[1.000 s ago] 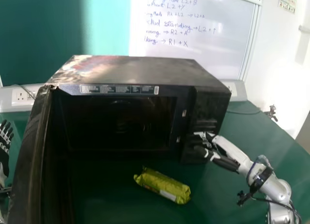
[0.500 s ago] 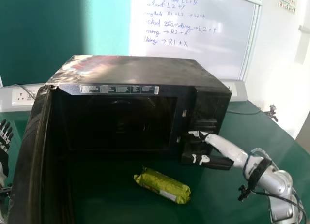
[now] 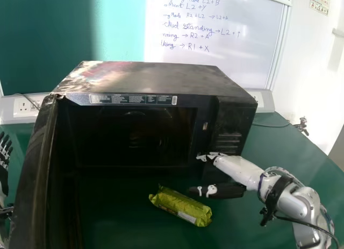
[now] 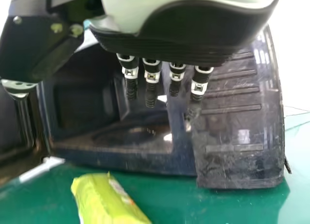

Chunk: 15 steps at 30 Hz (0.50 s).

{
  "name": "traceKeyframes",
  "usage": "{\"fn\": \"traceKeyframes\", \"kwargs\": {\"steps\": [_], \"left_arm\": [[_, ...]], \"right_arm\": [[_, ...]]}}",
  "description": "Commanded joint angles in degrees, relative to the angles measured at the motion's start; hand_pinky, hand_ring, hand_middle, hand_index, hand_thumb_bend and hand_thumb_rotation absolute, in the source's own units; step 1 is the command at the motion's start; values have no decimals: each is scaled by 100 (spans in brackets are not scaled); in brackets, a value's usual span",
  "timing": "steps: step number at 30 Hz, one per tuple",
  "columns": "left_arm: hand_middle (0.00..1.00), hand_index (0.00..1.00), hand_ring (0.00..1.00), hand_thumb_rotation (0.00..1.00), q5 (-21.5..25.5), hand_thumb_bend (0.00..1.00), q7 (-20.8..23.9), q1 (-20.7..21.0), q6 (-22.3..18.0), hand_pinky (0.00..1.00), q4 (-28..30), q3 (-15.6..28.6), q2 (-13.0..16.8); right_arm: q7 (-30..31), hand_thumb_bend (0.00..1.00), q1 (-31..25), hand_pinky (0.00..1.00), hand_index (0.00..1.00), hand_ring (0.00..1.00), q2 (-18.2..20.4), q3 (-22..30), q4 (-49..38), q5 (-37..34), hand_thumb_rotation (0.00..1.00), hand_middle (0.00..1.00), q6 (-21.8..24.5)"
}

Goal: Put biscuit inside oven

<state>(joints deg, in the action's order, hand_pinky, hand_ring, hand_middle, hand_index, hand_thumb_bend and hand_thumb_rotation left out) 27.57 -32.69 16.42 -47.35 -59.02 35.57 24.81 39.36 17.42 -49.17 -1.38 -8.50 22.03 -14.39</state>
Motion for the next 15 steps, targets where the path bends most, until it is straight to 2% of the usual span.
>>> {"fn": "traceKeyframes", "kwargs": {"steps": [1,6,15], "left_arm": [[77,80,78,67,21,80,37,-207,-11,74,-145,-7,-266],[76,79,77,66,14,79,72,-204,-38,74,-128,-10,-285],[76,80,78,66,31,78,57,-216,-39,74,-102,-11,-287]], "right_arm": [[113,100,97,85,94,90,-129,-137,-161,143,58,92,-1],[374,100,126,84,93,89,-175,-287,-461,302,57,90,214],[648,100,298,84,92,88,-185,-539,-675,592,58,89,281]]}}
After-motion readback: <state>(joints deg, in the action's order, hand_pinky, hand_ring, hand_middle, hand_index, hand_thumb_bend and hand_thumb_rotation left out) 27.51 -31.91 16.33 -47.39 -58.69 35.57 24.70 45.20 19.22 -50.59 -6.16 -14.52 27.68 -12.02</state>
